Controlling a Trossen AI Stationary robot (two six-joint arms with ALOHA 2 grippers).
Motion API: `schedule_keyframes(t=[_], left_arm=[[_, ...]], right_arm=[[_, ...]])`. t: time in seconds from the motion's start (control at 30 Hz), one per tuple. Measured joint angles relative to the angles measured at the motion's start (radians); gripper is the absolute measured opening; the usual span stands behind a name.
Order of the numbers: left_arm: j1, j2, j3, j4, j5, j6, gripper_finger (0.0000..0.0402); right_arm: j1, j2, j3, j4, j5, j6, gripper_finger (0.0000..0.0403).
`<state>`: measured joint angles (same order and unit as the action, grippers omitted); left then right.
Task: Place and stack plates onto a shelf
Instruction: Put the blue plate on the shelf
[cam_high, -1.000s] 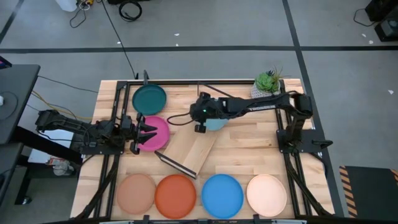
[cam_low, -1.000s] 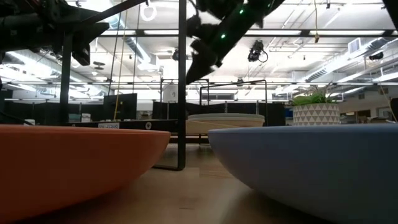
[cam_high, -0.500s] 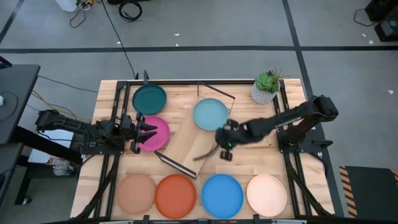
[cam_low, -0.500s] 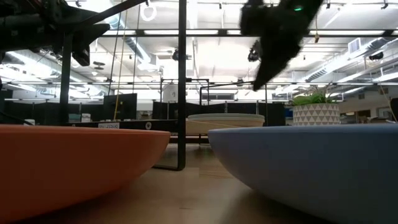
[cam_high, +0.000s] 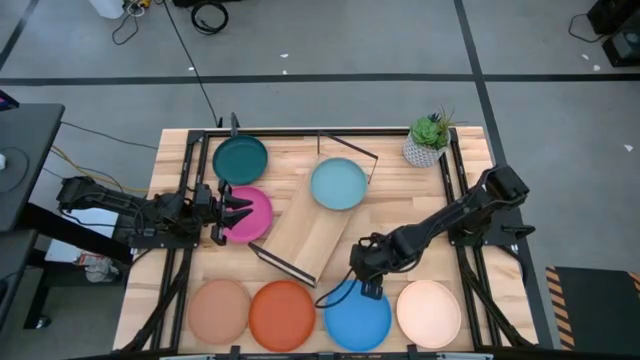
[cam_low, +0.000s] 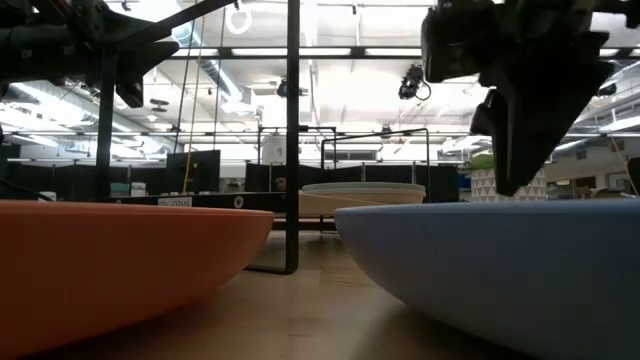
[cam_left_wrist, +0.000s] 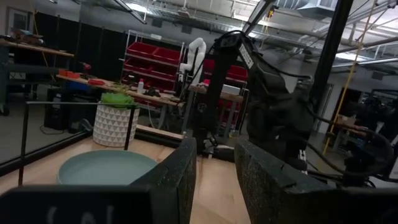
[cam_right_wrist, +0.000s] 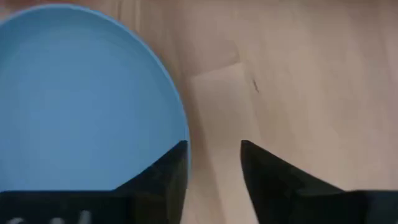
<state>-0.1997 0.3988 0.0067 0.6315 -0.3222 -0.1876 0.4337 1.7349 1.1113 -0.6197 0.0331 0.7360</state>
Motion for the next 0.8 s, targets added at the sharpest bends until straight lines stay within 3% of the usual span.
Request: schedule_keyframes(t=[0.2,0.37,0.53,0.8], left_arm=[[0.0,0.0,0.0,0.0,0.0,0.0,0.0116],[0.0,0.0,0.0,0.0,0.0,0.0,0.0116],[0.0,0.0,0.0,0.0,0.0,0.0,0.0116],[0.0,0.0,0.0,0.0,0.0,0.0,0.0116]], right_arm=[[0.001,0.068,-0.002,-0.003,-0.073,0.017,0.0215],[-0.005,0.08,-0.002,-0.001,-0.076,0.027,0.0217],[-0.007,0.08,-0.002,0.005,-0.079,0.09,0.0177],[0.003,0.08,-0.002,0.035,-0.083,0.155,0.0056]])
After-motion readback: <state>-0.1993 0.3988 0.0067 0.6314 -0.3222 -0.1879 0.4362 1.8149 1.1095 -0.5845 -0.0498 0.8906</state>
